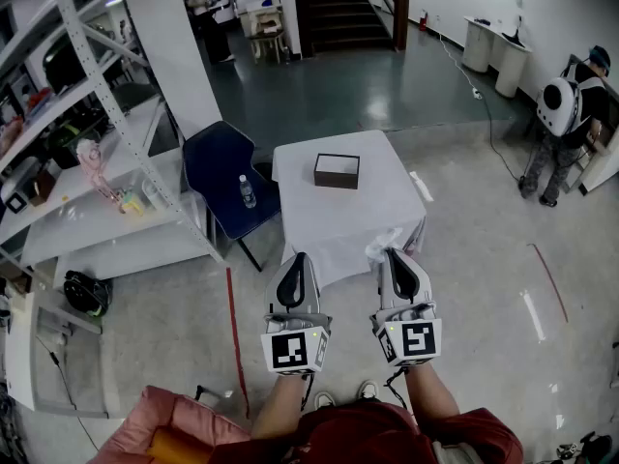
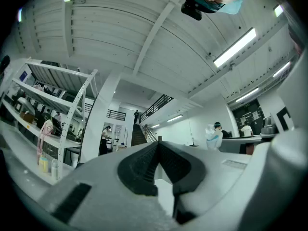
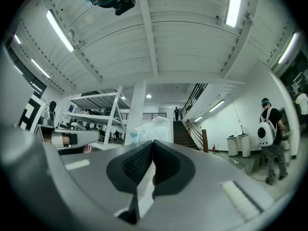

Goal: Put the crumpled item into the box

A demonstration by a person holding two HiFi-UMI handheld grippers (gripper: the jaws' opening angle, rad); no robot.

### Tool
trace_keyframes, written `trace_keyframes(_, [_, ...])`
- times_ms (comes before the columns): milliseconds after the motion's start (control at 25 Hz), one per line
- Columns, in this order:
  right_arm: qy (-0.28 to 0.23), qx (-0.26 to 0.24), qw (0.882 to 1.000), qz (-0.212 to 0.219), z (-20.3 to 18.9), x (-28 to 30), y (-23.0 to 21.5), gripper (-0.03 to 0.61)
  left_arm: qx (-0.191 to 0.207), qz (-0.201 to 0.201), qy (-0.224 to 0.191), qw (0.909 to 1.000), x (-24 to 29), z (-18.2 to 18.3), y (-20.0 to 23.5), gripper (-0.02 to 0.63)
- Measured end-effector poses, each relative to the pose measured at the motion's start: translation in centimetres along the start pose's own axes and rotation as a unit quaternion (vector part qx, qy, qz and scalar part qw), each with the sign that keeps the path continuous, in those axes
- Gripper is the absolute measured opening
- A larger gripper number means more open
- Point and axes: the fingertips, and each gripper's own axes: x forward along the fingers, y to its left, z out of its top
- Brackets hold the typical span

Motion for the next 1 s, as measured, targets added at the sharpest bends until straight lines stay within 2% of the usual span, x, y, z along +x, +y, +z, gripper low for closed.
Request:
trace_keyframes(360, [-0.008, 0.005, 1.000, -0.012, 2.0, -5.4, -5.0, 0.005, 0.011, -0.027, -0.005, 0.9996, -0.4, 1.5, -8.5, 0.003])
trace_keyframes(680, [-0.009, 0.008, 1.000, -0.007, 2.1, -6.6, -7.9, 0.005, 0.018, -0.023, 0.006, 0.9996, 0.4, 0.8, -12.1, 0.003])
trace_keyframes(1000, [-0.006, 0.019, 1.000, -0.008, 0.9, -7.3, -11.7, 0.003, 0.018, -0.013, 0.027, 0.9994, 1.9, -1.5, -15.6, 0.003])
